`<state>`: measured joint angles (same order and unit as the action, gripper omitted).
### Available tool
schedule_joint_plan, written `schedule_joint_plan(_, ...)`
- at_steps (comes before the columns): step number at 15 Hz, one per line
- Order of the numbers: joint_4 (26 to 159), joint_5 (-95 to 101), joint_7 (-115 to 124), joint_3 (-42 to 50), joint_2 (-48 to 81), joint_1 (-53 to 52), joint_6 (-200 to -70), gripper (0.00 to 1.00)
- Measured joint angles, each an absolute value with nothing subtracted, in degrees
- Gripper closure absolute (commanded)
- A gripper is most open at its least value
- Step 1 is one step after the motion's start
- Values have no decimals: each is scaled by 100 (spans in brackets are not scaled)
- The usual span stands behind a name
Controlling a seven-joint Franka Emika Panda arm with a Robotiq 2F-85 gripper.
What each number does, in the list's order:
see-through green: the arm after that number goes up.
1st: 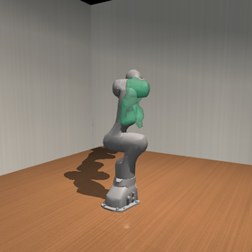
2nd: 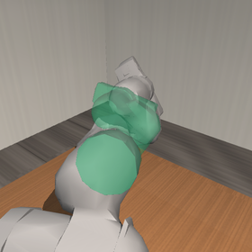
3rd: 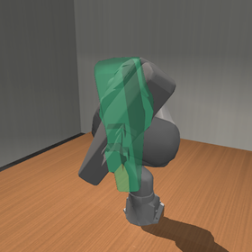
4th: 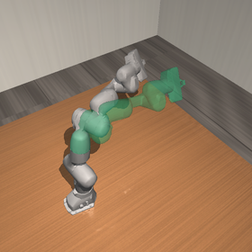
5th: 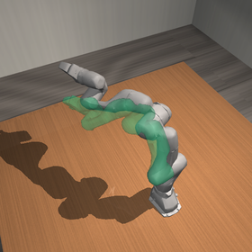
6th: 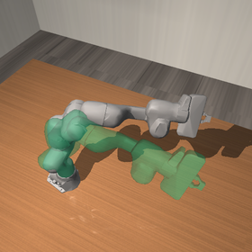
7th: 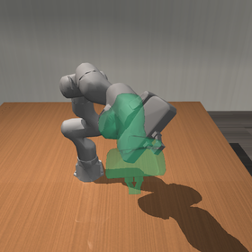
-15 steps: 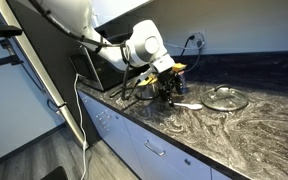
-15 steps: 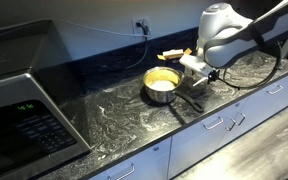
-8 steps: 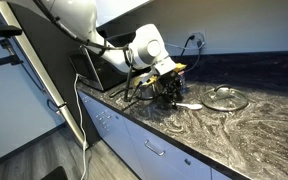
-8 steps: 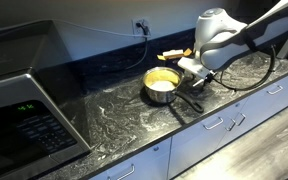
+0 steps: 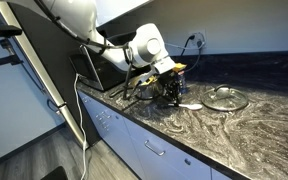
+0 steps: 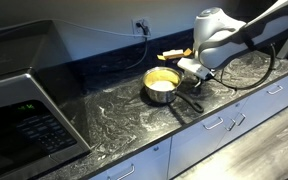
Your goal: Pick up the spoon, stir in the pot to mix the objects, put the spoon back on the table and then, pick up the lid and close the pot
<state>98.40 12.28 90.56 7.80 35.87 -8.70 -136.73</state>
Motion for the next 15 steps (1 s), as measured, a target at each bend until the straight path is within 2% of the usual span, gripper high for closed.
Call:
schedule_joint_plan(6,9906,1173,9027,783,3408,-873,-13530,97)
schedule_joint_plan(11,10564,432,8322,635,2299,-617,-12952,97)
schedule_joint_plan(15,11179,-991,7150,263,1316,-200,-12777,97)
